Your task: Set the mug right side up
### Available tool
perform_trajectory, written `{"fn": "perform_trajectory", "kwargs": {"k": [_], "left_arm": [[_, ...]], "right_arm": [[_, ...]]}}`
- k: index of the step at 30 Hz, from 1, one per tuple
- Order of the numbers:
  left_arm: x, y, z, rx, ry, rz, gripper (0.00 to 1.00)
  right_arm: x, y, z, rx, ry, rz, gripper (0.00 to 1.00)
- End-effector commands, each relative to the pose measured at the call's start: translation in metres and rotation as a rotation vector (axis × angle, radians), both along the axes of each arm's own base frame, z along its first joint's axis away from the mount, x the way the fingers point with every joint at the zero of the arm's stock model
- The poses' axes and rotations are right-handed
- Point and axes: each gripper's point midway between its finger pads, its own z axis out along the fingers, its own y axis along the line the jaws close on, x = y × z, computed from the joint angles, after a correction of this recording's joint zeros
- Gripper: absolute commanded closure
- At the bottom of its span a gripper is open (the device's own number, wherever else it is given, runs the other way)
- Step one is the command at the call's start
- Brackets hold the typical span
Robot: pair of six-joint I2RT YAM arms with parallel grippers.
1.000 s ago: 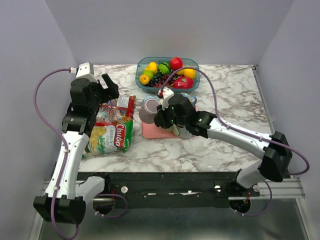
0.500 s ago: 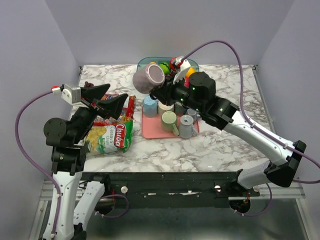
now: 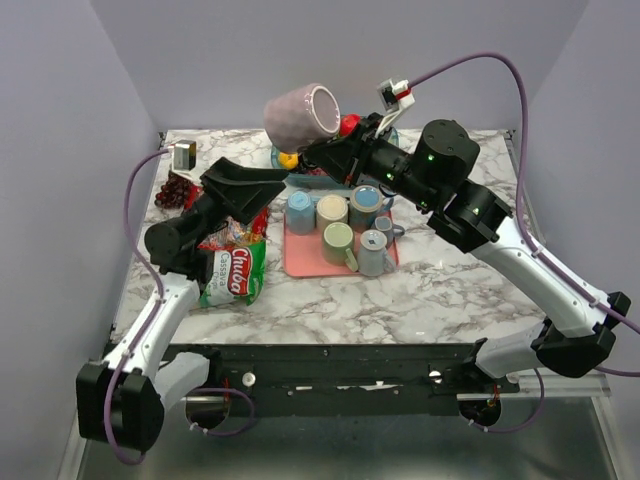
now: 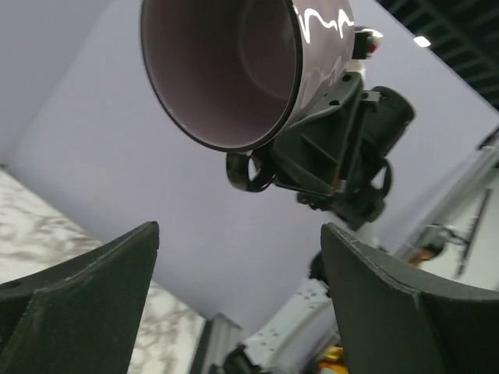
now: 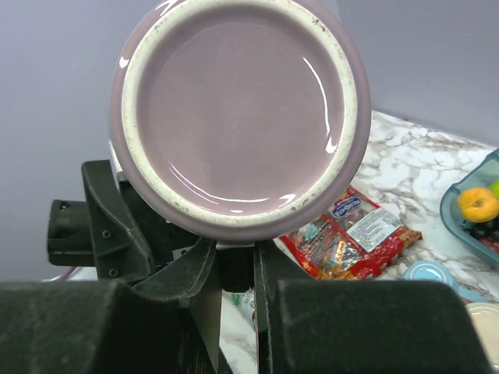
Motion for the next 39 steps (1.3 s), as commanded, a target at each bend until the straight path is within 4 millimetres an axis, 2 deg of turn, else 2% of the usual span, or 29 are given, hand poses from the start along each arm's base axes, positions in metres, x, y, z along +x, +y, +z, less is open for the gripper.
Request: {"fn": "perform_trajectory", "kwargs": {"k": [1, 5, 9, 18, 28, 32, 37, 39], "left_arm": [[-0.049, -0.009, 0.048, -0.207, -0.123, -0.262, 0.15], [-0.040, -0.019, 0.048, -0.236, -0.090, -0.312, 0.31], [-0.026, -0.024, 0.045, -0.235, -0.043, -0.282, 0.46], [-0.015, -0.030, 0.046, -0.209, -0.020, -0.234, 0.55], [-0.008, -0.035, 0.040, -0.168, -0.027, -0.183, 0.58], [-0.007, -0.036, 0.038, -0.160, -0.028, -0.175, 0.65], [-0.008, -0.038, 0.036, -0.141, -0.047, -0.167, 0.83], [-0.005, -0.039, 0.034, -0.137, -0.034, -0.160, 0.83]], "right_arm": [[-0.020, -0.005, 0.043, 0.145, -0.049, 0.072, 0.99], [-0.017, -0.004, 0.037, 0.138, -0.038, 0.066, 0.99], [-0.016, -0.004, 0.031, 0.128, -0.030, 0.066, 0.99], [-0.015, 0.000, 0.016, 0.118, 0.011, 0.081, 0.99], [-0.021, 0.009, 0.009, 0.144, 0.095, 0.138, 0.99], [-0.023, 0.009, 0.006, 0.150, 0.123, 0.155, 0.99], [-0.027, 0.008, 0.007, 0.158, 0.147, 0.183, 0.99], [-0.029, 0.009, 0.006, 0.156, 0.149, 0.193, 0.99]]}}
